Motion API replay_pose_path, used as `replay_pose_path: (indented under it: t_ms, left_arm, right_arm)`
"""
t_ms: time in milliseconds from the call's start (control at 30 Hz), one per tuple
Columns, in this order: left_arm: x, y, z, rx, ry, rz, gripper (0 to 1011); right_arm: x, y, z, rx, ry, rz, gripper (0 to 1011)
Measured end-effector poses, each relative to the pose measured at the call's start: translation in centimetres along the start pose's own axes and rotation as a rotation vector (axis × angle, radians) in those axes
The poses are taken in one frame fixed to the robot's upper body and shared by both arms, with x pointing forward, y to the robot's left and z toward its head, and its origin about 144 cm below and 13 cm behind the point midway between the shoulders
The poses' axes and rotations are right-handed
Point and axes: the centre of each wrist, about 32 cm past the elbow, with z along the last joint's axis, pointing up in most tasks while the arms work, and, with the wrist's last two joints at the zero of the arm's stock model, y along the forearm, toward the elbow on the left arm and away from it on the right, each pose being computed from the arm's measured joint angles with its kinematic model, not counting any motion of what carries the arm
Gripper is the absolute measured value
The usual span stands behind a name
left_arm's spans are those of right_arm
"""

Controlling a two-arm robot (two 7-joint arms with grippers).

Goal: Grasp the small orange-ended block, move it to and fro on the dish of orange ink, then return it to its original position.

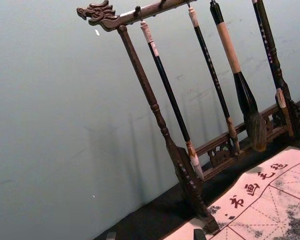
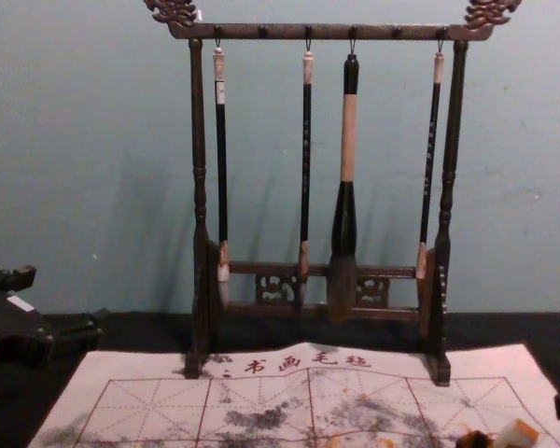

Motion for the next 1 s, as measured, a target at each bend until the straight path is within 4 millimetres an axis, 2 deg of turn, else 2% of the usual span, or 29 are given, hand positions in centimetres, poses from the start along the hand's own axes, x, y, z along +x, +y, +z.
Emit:
replay_pose_path:
  t_ms: [1000]
  left_arm:
    - [0.00, 0.00, 0.00, 0.000, 0.000, 0.000, 1001]
  right_arm:
    - [0.05, 0.40, -0.11, -0.006, 0.010, 0.010, 1000]
